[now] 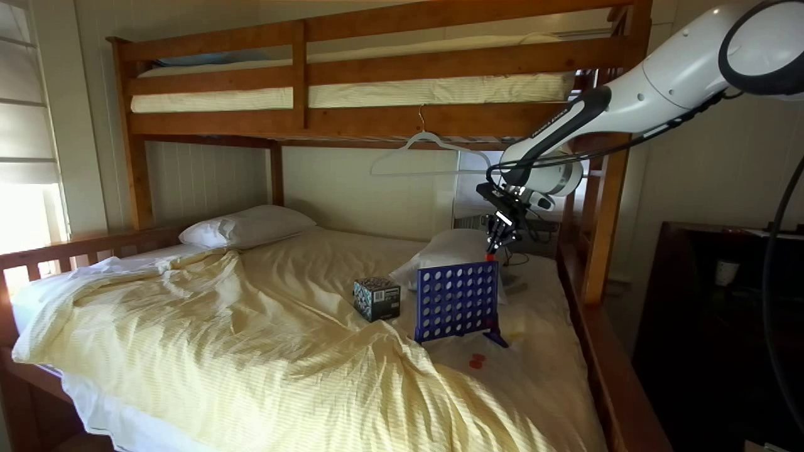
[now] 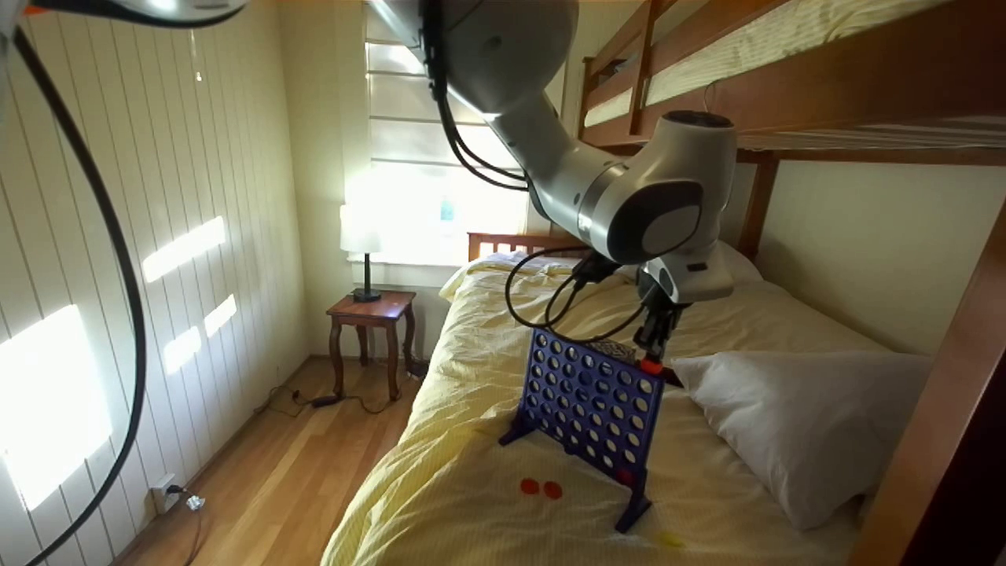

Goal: Put the orange circle inside the blue object

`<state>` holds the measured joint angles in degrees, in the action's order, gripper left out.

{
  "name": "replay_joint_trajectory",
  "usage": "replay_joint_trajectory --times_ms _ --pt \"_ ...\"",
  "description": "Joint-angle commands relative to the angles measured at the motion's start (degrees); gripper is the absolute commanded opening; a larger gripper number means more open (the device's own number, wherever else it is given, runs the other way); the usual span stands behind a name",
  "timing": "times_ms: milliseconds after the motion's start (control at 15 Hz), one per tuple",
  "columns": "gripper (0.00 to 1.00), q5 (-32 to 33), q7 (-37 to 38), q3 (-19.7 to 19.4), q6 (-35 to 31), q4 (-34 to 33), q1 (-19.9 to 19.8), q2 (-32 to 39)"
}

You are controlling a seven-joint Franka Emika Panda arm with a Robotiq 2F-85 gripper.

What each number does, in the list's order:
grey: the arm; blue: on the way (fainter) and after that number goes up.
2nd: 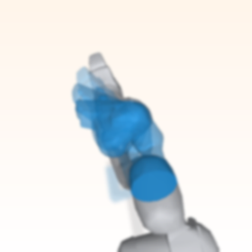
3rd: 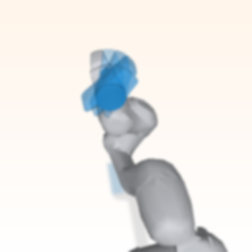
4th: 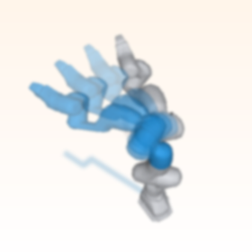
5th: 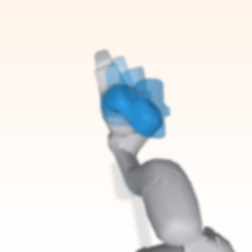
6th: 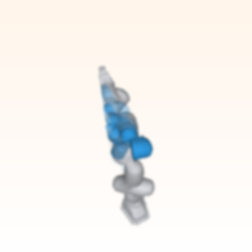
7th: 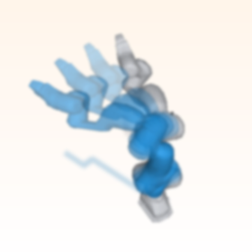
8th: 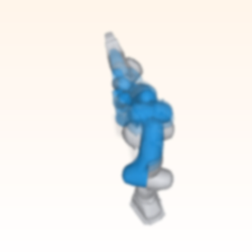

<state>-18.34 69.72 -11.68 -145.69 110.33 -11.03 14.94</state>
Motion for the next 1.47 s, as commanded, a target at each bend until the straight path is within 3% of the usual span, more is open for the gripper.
replay_joint_trajectory --times_ms 0,533,600,800,1267,1400 --pt "0.02 -1.1 1.0 0.0 -0.8 -1.4 0.3 1.3" --pt "0.02 0.4 1.8 -0.4 -0.4 -1.4 0.9 2.0" --pt "0.33 0.4 1.8 -0.4 -0.3 -1.4 0.9 1.9" --pt "0.47 0.0 1.1 -0.2 -0.6 -0.7 0.9 1.3" --pt "0.95 0.3 -3.5 0.3 1.2 2.5 0.7 -2.2" --pt "1.00 2.0 -7.0 0.1 4.1 4.5 0.8 -4.2"
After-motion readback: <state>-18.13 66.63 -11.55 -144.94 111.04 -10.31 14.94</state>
